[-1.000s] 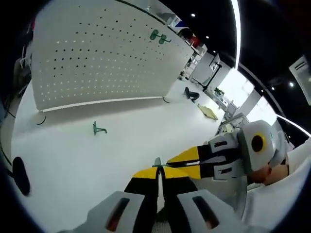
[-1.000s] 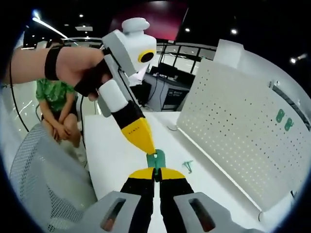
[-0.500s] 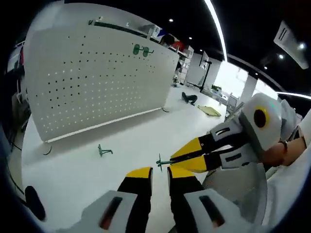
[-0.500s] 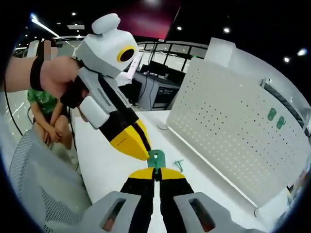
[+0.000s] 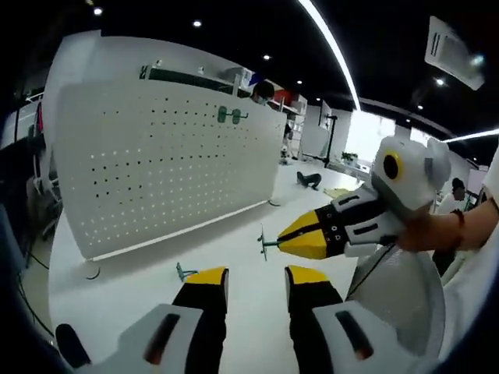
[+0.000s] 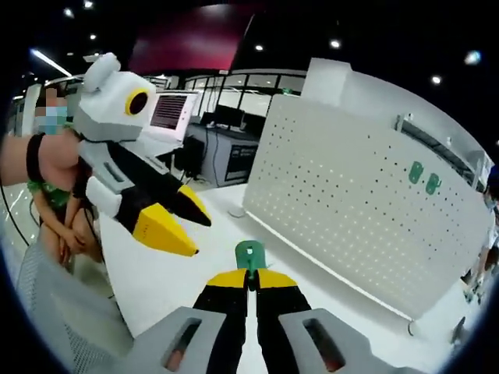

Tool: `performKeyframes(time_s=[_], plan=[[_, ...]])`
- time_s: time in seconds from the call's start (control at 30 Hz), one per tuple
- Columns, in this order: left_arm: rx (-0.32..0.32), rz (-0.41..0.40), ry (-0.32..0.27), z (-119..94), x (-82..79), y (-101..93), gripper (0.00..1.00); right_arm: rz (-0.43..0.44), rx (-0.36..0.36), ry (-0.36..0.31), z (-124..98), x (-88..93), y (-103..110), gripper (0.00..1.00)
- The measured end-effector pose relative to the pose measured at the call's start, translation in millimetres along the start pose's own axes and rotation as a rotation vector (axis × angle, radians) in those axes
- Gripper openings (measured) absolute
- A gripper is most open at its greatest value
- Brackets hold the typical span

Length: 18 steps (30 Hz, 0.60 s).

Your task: Insert the hook assembly into the mounting plate slot until the hook locks in place.

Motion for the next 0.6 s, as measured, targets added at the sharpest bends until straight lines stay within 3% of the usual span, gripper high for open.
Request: performKeyframes(time_s=[0.2, 0.37, 0.6], plan=[[-0.013, 0.078, -0.01, -11.7, 4.5, -5.7, 0.4, 0.089, 0.094, 0.005, 2.9, -6.6, -15.2, 0.01], [-0.008, 0.079, -0.048, -18.2, 4.5, -9.1, 0.53, 0.141, 0.146, -0.02, 2.3, -19.5, -30.5, 0.01], [-0.052, 0.086, -0.098, -21.9, 3.7, -11.2, 0.59, 0.194, 0.202, -0.035, 5.6, -28.2, -53.3, 0.01]])
Point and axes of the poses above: the point that each gripper's makers call its tool centre point, and the gripper's own axes: z roughly forward along the fingers, y roughly to its left, x roughly out of its underside, the point moved 7 cm from there along -z, roughly backward along the fingers, and after that the axes turned 10 degrees about x, right-handed, at the moved point
